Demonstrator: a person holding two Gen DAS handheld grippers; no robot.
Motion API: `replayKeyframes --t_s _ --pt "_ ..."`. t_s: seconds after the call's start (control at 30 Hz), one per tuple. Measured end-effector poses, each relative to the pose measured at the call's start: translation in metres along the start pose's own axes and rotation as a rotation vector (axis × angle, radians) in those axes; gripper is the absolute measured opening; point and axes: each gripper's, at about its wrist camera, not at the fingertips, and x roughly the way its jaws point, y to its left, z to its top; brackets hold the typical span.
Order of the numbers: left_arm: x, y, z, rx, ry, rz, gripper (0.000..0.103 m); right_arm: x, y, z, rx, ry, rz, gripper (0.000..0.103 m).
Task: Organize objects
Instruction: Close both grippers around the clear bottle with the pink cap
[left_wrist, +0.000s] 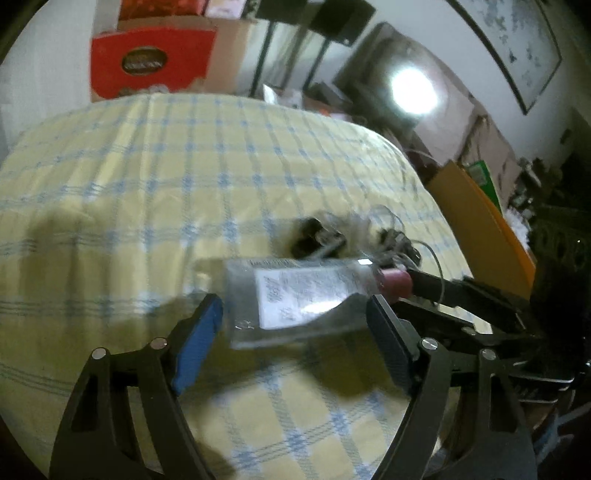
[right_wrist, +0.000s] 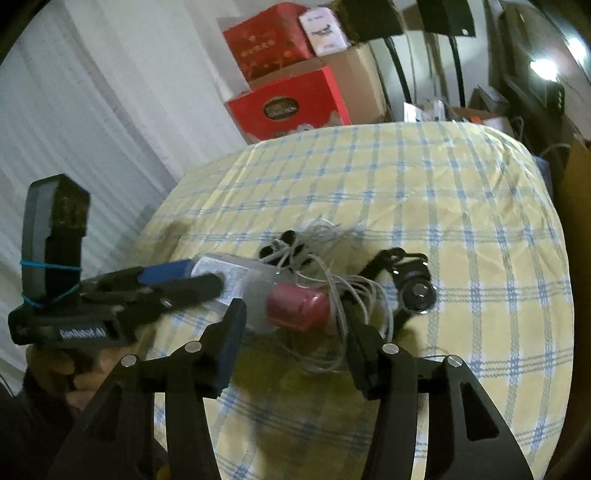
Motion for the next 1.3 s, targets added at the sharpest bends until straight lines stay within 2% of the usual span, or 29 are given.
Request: replayKeyframes --t_s 0.07,0.23,0.43,0.7,0.8,0.87,1.0,1.2,1.3 --pt "0.001 -0.003 -0.001 -0.003 -0.001 0.0 0.078 0.001 0.005 -0.002 -0.023 -0.004 -0.002 0.053" --pt "-0.003 -0.003 -0.005 -0.022 -0.01 0.0 0.079 0.002 0.007 -0.002 -0.06 0.008 -0.029 0.044" --pt "-0.007 -0.007 -0.006 -0.022 0.002 -0.012 0.079 0.0 0.009 -0.003 -0.083 0.001 -0.044 0.04" --pt "-0.022 -0.018 -0.004 0.016 -0.044 0.008 0.077 -0.016 0.018 0.001 -0.137 -0.041 -0.063 0.036" --pt "-0.029 -0.013 -0.003 -0.015 -0.042 -0.031 0.077 -0.016 0.017 0.002 -0.127 -0.036 -0.048 0.033" --pt "-0.034 -0.012 -0.002 -0.02 -0.051 -0.045 0.077 -0.016 0.018 0.002 -0.13 -0.026 -0.045 0.032" --pt "-0.041 -0.021 -0.004 0.062 -0.05 -0.045 0.077 -0.019 0.025 0.002 -0.178 0.033 -0.04 0.033" --pt "-0.035 -0.023 -0.01 0.07 -0.021 -0.035 0.077 -0.01 0.029 -0.008 -0.214 0.133 -0.075 0.032" --pt "-0.031 -0.022 -0.012 0.076 0.002 -0.018 0.077 -0.006 0.029 -0.01 -0.218 0.143 -0.078 0.033"
